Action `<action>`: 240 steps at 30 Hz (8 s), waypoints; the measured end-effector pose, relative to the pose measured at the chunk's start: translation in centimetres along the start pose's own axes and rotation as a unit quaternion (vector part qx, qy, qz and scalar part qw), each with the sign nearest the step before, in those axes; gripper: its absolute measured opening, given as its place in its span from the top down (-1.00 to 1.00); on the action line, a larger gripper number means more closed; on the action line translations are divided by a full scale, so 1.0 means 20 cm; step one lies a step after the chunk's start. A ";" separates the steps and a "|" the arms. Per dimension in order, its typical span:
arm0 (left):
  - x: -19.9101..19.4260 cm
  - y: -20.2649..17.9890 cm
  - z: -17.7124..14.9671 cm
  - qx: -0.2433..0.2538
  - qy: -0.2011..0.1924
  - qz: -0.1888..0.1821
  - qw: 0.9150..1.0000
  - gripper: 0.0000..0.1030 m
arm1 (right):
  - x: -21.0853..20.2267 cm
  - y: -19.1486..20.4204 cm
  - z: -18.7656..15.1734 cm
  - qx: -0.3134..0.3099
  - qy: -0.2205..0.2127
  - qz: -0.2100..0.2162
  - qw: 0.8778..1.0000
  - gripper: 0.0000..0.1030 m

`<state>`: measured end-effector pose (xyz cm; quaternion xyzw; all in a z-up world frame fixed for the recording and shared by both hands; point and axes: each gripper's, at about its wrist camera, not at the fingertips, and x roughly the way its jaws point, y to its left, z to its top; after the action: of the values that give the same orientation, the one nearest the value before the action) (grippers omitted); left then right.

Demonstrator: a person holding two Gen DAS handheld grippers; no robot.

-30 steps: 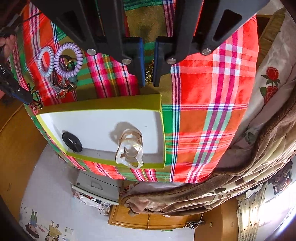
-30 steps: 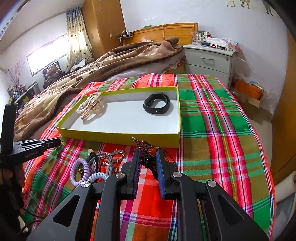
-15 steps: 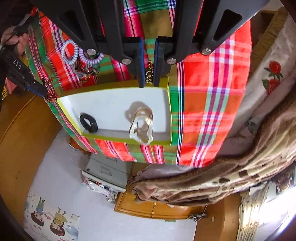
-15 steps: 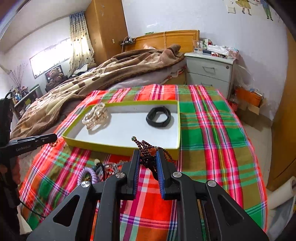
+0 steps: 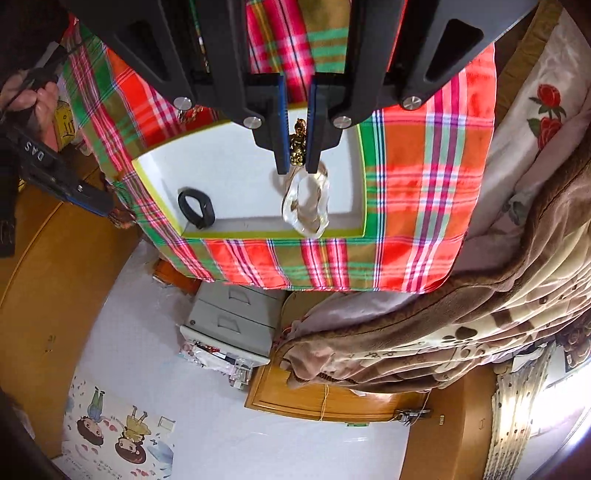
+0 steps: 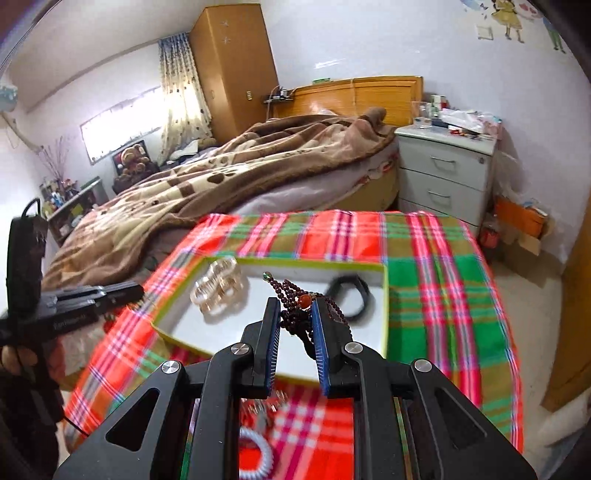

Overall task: Organize jewelry
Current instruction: 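Carry the gold chain and beaded necklace into the box and open both tools, then grasp the pale blue coil hair tie with the right tool while the left tool grasps the lavender coil, then carry both coil hair ties into the yellow box and open both tools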

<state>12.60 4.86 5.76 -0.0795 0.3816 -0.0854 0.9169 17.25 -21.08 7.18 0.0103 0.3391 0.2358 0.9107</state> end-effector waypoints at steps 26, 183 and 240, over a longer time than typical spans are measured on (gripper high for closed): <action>0.36 0.03 -0.06 0.011 0.058 0.027 0.998 0.84 | 0.80 0.09 0.14 -0.014 0.147 0.064 0.987 0.65; 0.10 -0.13 -0.42 0.061 0.072 0.021 0.995 0.81 | -0.07 -0.02 -0.63 -0.003 0.100 -0.102 0.990 0.81; 0.64 -0.29 0.07 0.065 0.117 -0.003 0.991 0.81 | 0.40 -0.20 -0.12 -0.014 0.127 -0.098 0.987 0.81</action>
<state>21.89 -3.35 -0.76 -0.0099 0.4799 -0.1217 0.8688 22.77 -21.53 -0.26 -0.0658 0.4479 0.1501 0.8789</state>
